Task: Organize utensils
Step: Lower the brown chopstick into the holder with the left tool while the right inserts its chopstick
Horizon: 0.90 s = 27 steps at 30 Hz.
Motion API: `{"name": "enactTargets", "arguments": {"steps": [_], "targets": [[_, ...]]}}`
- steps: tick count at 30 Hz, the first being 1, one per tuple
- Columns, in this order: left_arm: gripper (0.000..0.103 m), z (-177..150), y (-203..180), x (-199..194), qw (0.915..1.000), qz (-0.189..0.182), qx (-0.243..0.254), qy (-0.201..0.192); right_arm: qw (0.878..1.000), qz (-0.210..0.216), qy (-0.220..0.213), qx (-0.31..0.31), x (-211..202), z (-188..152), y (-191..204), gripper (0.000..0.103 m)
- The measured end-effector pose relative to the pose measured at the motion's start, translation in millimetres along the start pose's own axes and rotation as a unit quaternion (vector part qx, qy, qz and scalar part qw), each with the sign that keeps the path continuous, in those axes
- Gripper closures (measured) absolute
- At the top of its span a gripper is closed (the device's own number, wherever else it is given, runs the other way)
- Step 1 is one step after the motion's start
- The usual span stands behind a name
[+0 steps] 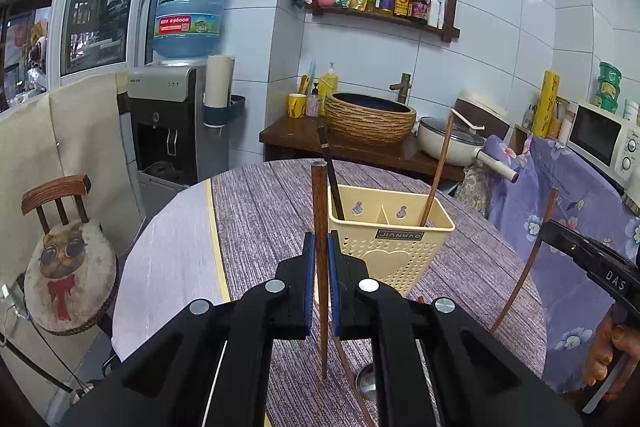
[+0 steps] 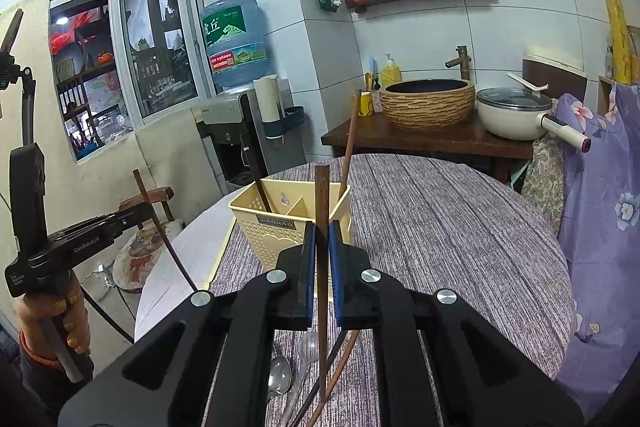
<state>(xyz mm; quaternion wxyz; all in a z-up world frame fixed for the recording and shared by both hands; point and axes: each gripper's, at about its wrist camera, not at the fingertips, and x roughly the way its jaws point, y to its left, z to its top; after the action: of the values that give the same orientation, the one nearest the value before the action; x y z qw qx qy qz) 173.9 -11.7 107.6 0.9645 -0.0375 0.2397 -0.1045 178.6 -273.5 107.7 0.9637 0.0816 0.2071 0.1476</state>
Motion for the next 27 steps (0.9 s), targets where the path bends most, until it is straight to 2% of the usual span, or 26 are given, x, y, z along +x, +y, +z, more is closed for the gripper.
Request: {"name": "enactTargets", "arguments": {"steps": [5, 8, 11, 15, 21, 24, 27], "targets": [[0.096, 11.7, -3.5, -1.9, 0.9999, -0.003, 0.011, -0.011, 1.0, 0.009, -0.002, 0.003, 2.3, 9.8, 0.9, 0.095], [0.096, 22.2, -6.1, -4.0, 0.9996, -0.019, 0.016, -0.013, 1.0, 0.023, -0.005, 0.003, 3.7, 21.8, 3.5, 0.095], [0.096, 42.5, -9.8, -7.7, 0.9989, -0.04, 0.019, -0.018, 0.999, 0.033, -0.016, 0.0, 3.7, 41.8, 7.2, 0.095], [0.096, 79.9, -13.8, -16.4, 0.9974, -0.055, 0.017, -0.043, 0.998, 0.043, -0.045, -0.001, 2.5, 83.6, 14.8, 0.095], [0.096, 141.9, -21.4, -14.5, 0.9945, -0.039, -0.004, -0.097, 0.993, 0.003, -0.118, -0.021, 8.4, 144.5, 32.7, 0.095], [0.096, 150.8, -27.2, 1.4, 0.9944, -0.027, -0.007, -0.102, 0.99, -0.024, -0.131, -0.038, 23.9, 152.9, 40.0, 0.095], [0.096, 139.5, -30.1, 25.2, 0.9964, -0.023, -0.007, -0.081, 0.992, -0.031, -0.118, -0.031, 45.3, 143.4, 38.0, 0.095]]}}
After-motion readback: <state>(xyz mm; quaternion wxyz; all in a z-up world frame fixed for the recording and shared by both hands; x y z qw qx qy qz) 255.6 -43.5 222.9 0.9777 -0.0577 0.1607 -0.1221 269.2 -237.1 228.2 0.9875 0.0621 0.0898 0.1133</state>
